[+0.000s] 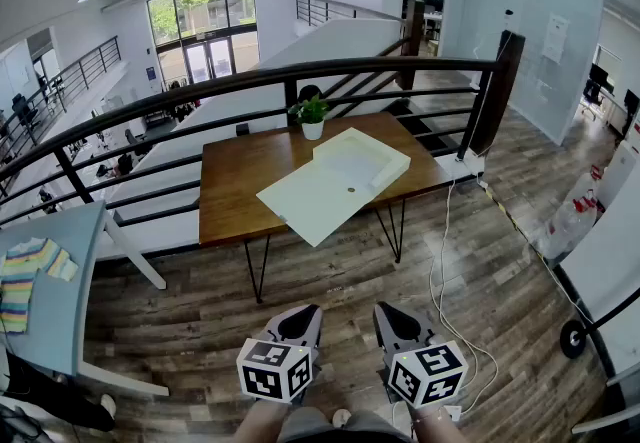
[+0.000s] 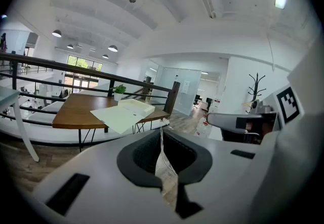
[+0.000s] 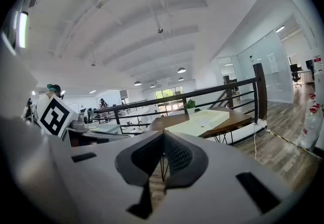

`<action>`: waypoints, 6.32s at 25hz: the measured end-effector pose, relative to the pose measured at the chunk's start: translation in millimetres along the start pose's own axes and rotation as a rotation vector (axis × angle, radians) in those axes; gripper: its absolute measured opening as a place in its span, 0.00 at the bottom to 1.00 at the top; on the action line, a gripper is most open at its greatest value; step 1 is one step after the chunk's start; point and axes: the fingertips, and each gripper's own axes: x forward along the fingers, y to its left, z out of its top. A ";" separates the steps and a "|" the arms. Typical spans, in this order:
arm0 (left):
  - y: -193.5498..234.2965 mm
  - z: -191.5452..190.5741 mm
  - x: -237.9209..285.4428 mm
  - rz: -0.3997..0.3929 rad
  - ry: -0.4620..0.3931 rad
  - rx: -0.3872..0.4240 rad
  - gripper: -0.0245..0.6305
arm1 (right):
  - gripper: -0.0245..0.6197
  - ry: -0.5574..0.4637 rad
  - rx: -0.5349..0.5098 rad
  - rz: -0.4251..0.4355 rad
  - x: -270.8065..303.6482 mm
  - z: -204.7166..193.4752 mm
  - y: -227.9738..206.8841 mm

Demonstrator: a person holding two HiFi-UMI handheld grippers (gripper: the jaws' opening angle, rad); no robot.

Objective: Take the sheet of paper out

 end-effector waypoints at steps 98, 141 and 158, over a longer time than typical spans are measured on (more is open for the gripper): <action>229.3 119.5 496.4 -0.083 0.339 0.188 0.08 | 0.08 0.264 0.179 0.010 435.5 48.7 -302.8; 229.1 51.6 565.3 -0.249 0.638 0.505 0.21 | 0.08 0.312 0.247 0.050 443.7 31.9 -322.1; 223.6 46.6 551.2 -0.288 0.677 0.660 0.07 | 0.08 0.298 0.244 0.038 434.4 33.1 -314.8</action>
